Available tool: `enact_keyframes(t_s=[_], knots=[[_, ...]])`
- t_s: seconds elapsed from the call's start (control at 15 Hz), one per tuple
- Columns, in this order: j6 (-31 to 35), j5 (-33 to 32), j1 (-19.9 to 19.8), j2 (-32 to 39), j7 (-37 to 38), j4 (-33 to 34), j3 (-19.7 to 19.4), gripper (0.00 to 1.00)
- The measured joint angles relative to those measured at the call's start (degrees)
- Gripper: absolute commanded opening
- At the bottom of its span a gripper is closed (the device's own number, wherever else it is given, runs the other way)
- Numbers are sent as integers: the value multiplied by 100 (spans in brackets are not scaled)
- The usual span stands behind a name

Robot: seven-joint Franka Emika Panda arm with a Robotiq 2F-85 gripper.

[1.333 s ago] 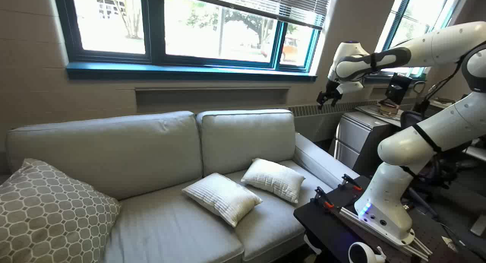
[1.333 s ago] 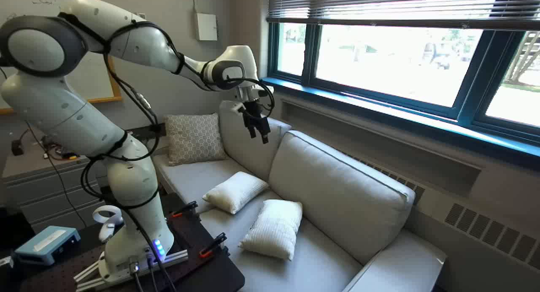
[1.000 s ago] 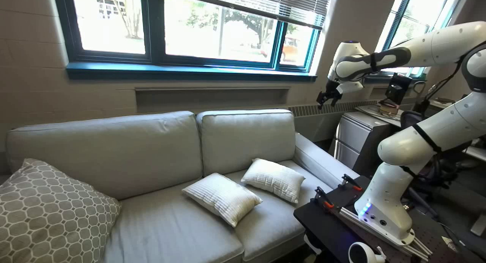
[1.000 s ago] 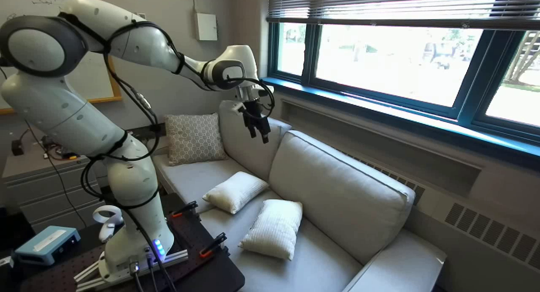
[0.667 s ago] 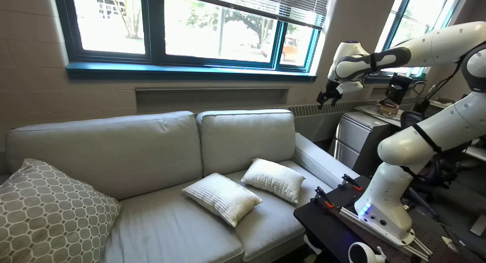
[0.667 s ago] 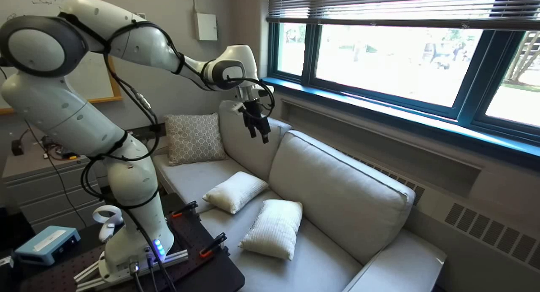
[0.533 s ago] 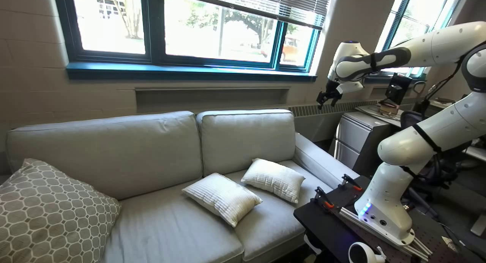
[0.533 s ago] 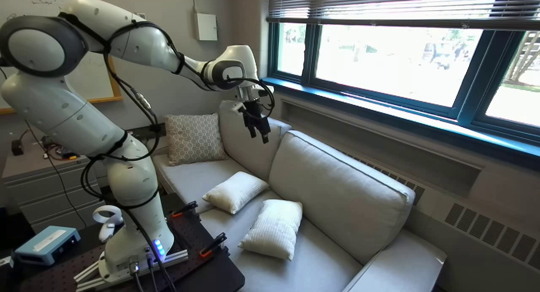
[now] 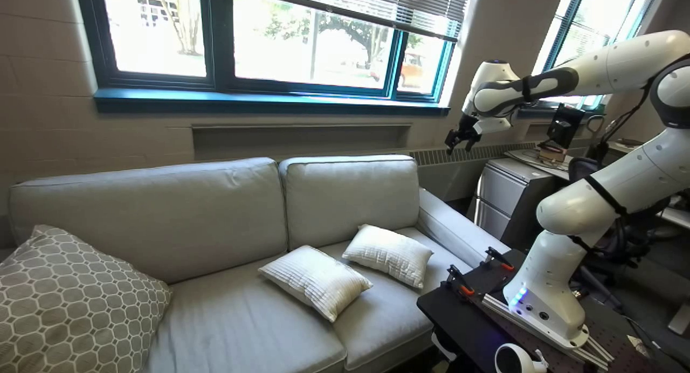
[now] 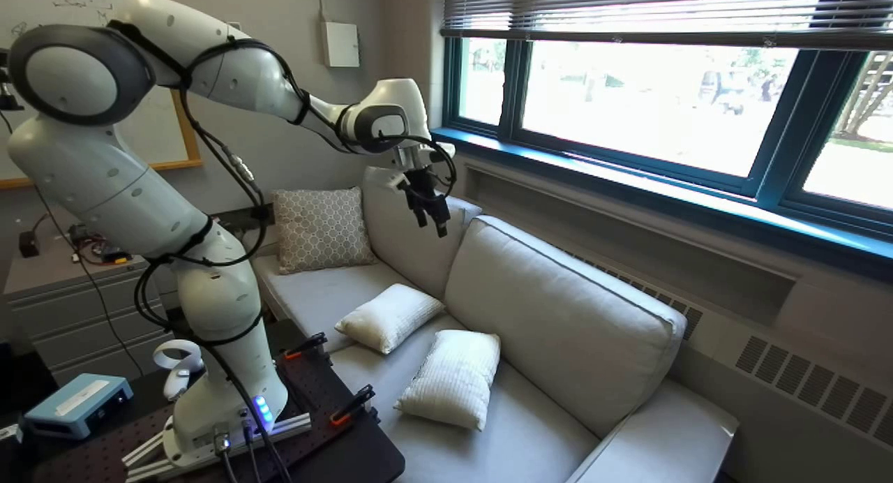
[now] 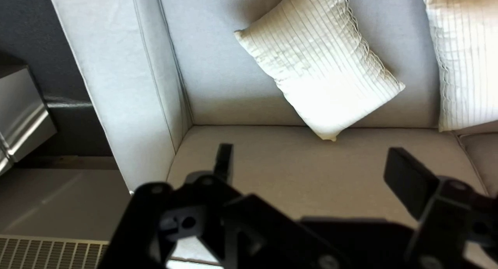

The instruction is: Pick up the pillow and lean it against the handle of the couch, pick up the second pillow and lean it against the first pillow

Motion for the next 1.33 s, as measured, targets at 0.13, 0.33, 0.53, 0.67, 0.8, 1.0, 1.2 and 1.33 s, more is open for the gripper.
enact_keyframes(t_s=[0.13,0.33,0.53,0.67,0.8,1.0,1.2,1.33], knots=[[362,205,81,277,94,1,2,100],[948,595,280,896,122,21,5,100],[1341,804,454,1802,154,162,22,100],[1359,800,513,2419,205,350,34,100],[1359,799,524,2781,214,525,33,100],[1344,799,524,2852,214,628,32,100],[1342,799,528,2847,213,637,26,100],[1347,635,544,2910,350,630,18,100]])
